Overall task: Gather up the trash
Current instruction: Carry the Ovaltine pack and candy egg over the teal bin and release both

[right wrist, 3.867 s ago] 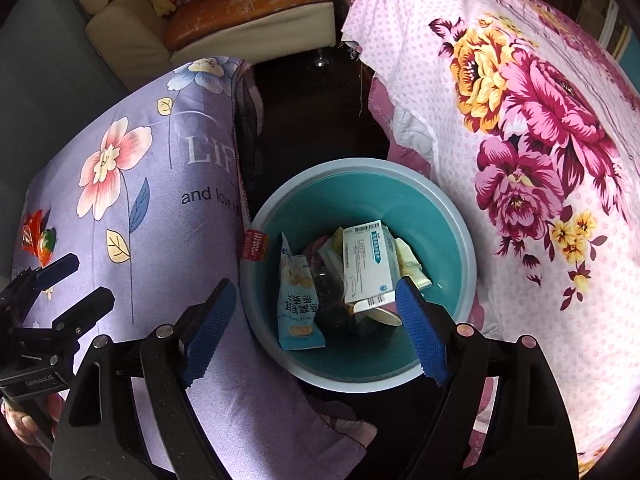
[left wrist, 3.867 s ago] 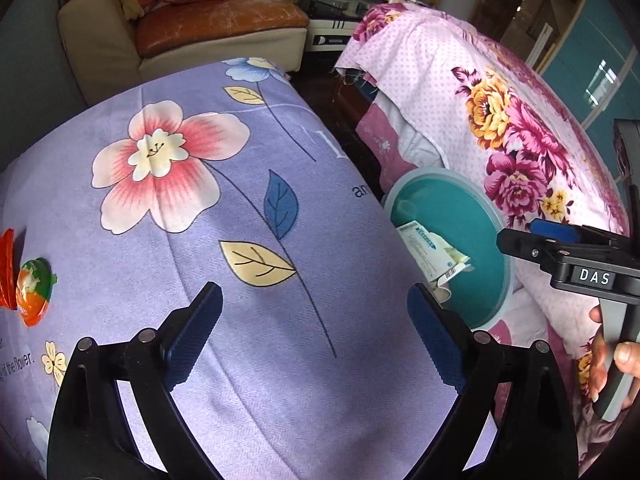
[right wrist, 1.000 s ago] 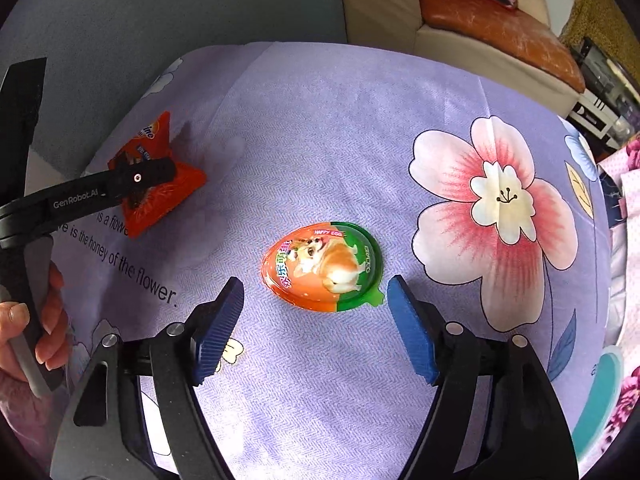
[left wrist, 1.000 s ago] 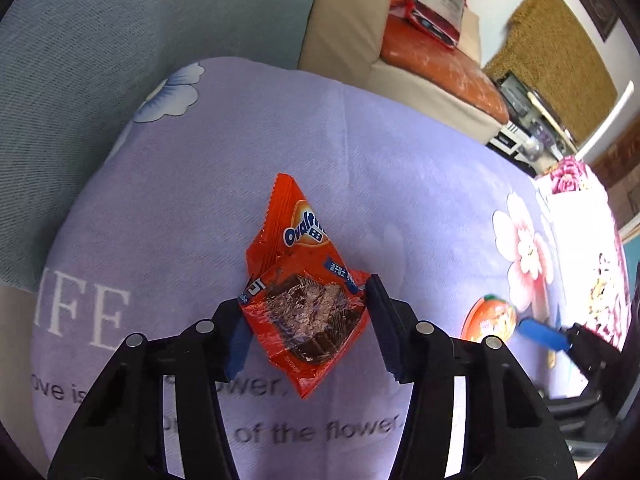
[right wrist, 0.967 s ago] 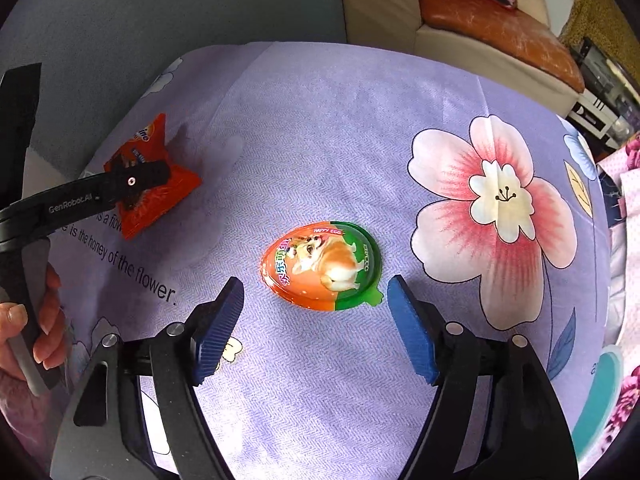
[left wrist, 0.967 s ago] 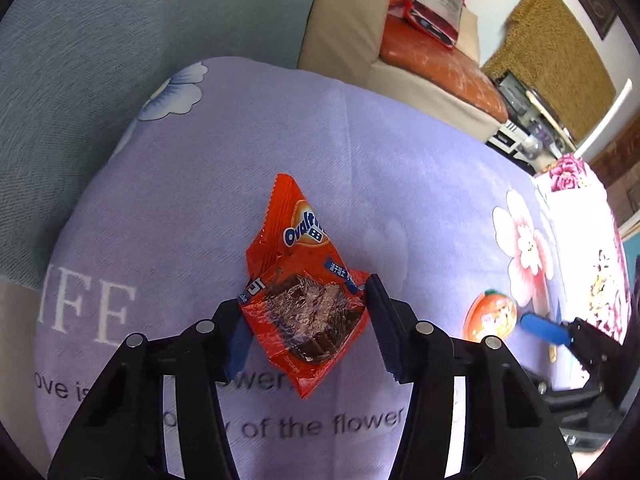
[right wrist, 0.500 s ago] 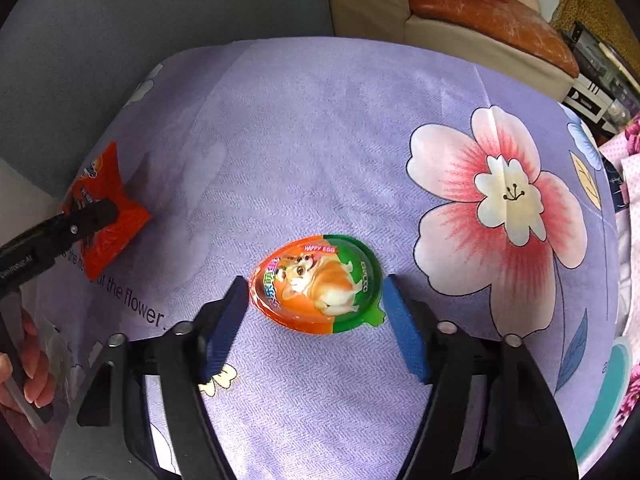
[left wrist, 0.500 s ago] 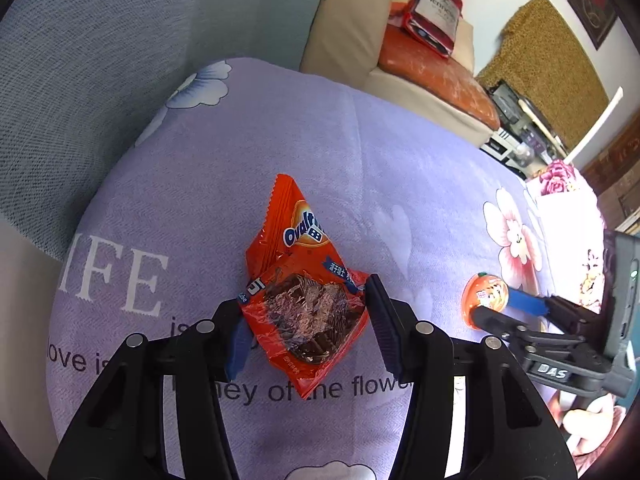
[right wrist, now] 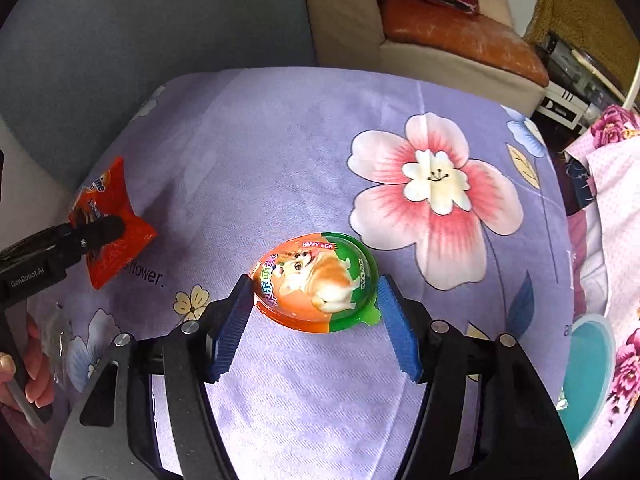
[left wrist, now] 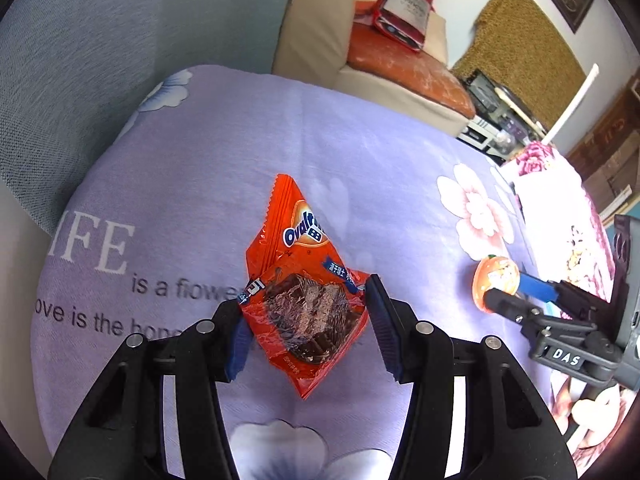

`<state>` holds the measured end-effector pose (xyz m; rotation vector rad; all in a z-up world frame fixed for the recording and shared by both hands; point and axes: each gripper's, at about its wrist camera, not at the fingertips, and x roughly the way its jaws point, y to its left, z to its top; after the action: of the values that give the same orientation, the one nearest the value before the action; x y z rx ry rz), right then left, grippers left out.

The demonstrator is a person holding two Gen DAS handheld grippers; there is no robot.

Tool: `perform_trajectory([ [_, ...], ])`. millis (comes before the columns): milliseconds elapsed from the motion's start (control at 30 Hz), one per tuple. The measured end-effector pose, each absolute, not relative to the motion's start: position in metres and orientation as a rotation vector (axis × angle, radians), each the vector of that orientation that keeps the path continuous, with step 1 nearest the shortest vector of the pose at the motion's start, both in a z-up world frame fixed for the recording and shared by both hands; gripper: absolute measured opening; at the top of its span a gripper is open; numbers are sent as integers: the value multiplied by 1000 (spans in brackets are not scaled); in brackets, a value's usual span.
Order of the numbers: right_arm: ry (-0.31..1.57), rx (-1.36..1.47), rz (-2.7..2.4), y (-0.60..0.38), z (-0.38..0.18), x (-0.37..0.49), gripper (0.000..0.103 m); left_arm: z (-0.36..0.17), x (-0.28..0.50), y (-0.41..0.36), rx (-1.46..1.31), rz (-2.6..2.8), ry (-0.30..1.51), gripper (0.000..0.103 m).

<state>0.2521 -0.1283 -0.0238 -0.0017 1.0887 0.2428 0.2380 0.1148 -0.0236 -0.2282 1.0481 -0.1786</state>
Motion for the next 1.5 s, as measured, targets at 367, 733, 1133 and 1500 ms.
perform_trajectory([
  [367,1025,112,88,-245,-5,179,61,1,198,5,-85,-311,1017,53],
  [733,954,249,-43,-352,4,121,61,7,158,-135,109,-476,998,54],
  [1133,928,356,-141,-433,-8,87,61,-9,137,-255,272,-621,1011,54],
  [1500,930,390,-193,-473,-18,79,61,-29,140,-298,304,-676,1048,54],
])
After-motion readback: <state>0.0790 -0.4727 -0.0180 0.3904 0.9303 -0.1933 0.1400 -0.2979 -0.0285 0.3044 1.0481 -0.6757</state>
